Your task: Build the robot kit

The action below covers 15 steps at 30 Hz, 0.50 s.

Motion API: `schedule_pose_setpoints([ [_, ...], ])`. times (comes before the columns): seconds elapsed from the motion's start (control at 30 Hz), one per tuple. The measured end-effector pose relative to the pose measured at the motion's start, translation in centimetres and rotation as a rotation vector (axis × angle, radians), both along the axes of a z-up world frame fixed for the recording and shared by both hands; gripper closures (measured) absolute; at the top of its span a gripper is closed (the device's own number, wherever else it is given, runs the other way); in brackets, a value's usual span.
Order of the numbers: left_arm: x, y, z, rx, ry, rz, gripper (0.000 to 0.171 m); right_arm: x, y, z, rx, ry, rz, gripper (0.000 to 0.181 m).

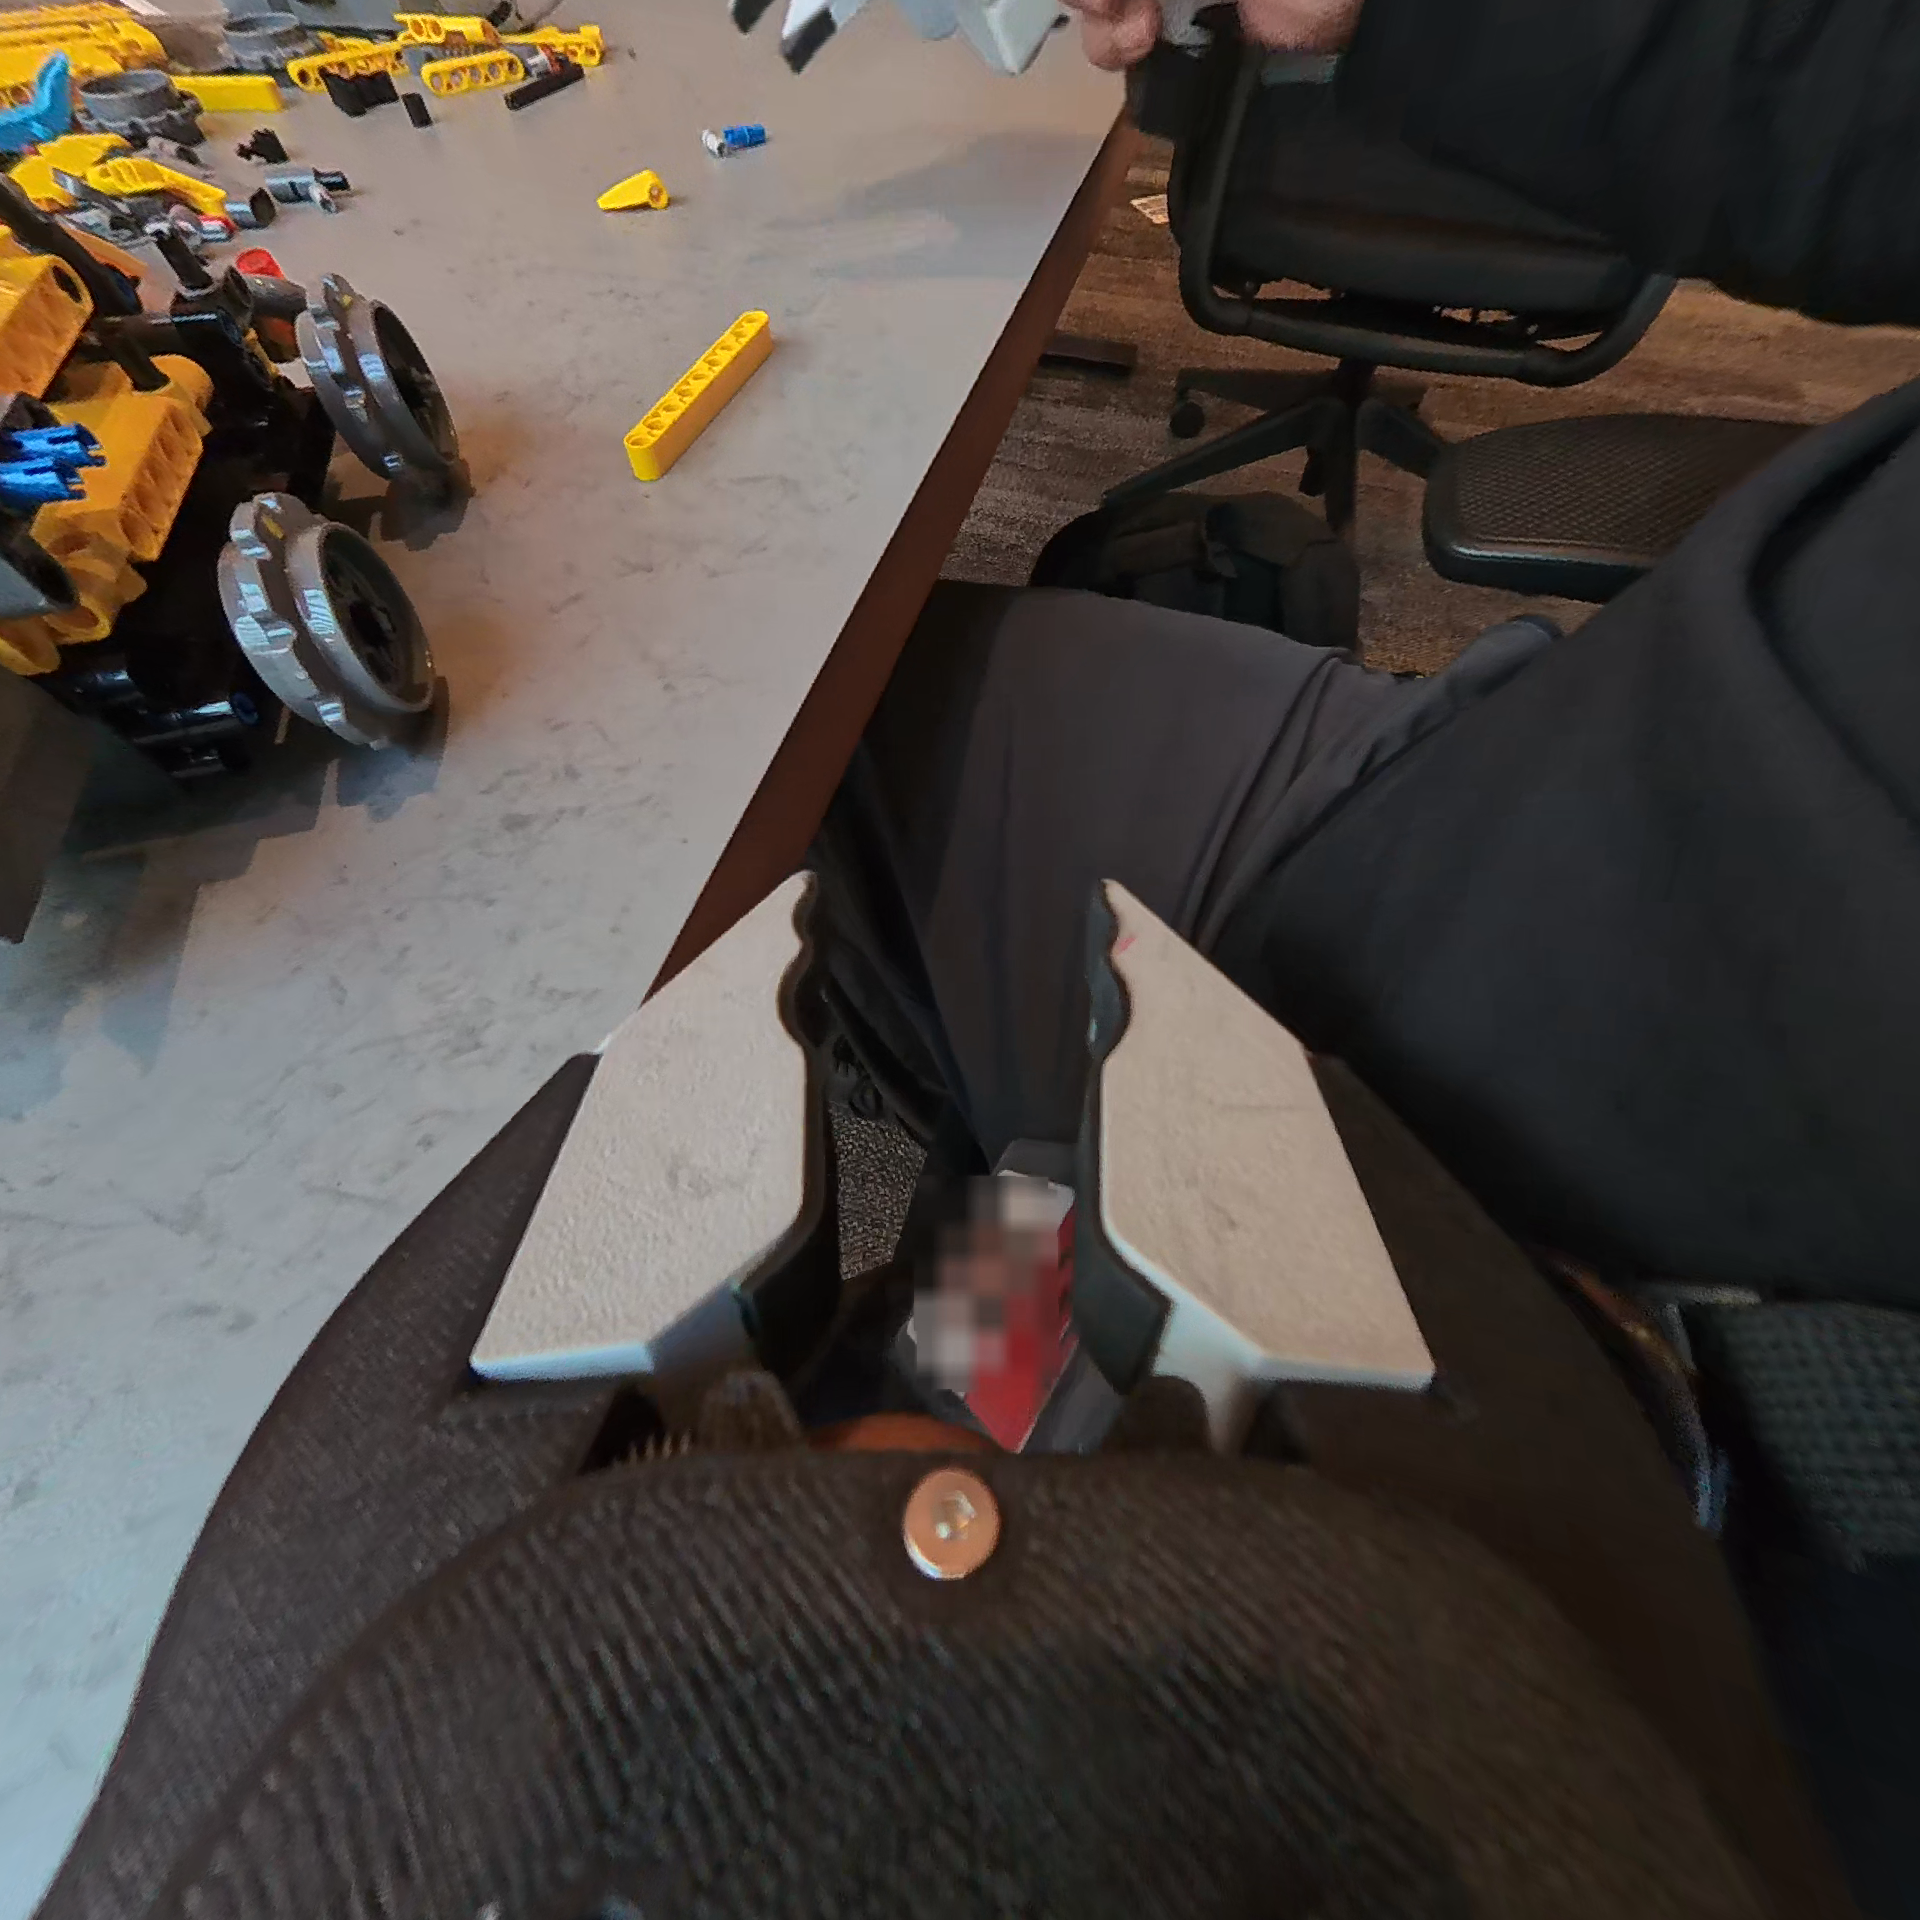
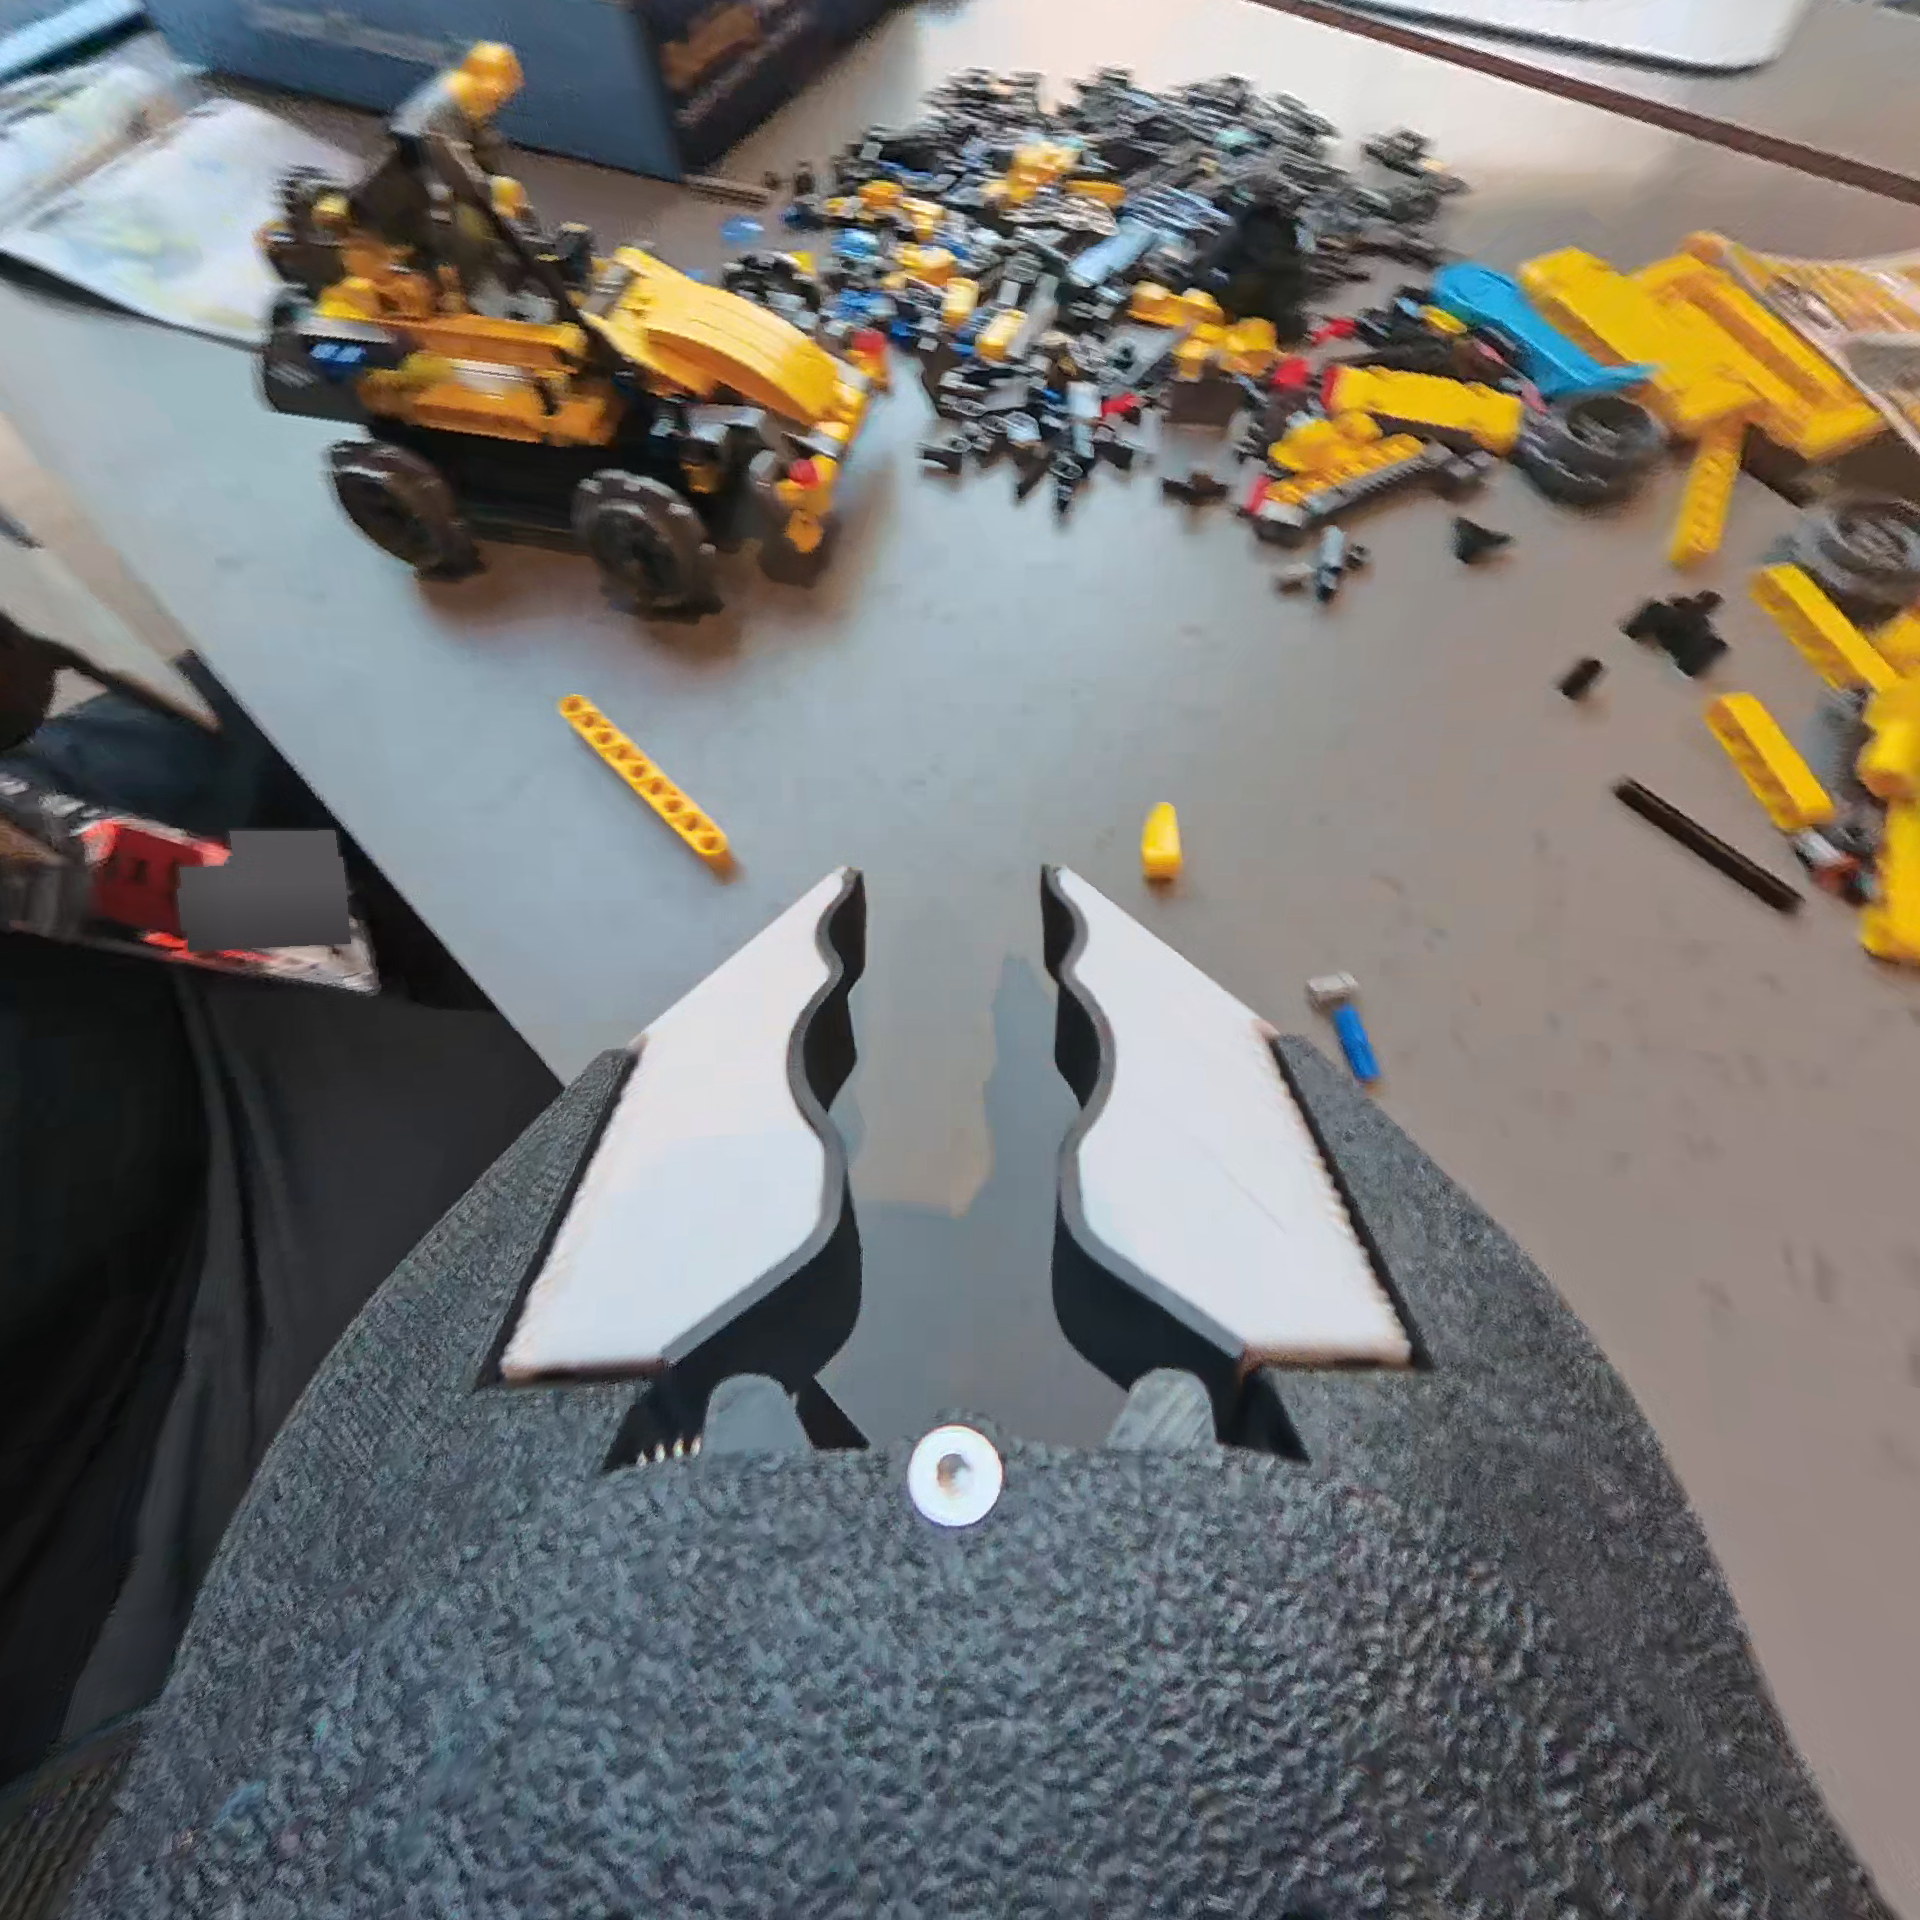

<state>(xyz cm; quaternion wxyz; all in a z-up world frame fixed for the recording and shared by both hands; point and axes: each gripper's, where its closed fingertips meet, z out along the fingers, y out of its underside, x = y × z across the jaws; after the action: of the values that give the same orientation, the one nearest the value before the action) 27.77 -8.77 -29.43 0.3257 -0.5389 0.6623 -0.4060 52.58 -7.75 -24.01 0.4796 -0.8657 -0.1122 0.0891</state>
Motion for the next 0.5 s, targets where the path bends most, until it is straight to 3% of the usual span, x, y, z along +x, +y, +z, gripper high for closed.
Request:
schedule_pose_setpoints([
  [0.17, 0.2, 0.2, -0.7, 0.041, 0.017, 0.001, 0.125, 3.3, 0.0, 0.4, 0.111, 0.090, -0.204, 0.147],
  [0.27, 0.2, 0.1, -0.8, 0.072, 0.016, -0.011, 0.126, 3.8, 0.4, 0.3, 0.153, 0.200, -0.245, 0.148],
  [0.5, 0.2, 0.0, -0.4, 0.082, -0.008, -0.018, 0.129, 4.8, 0.3, -0.7, 0.077, 0.143, -0.284, 0.139],
])
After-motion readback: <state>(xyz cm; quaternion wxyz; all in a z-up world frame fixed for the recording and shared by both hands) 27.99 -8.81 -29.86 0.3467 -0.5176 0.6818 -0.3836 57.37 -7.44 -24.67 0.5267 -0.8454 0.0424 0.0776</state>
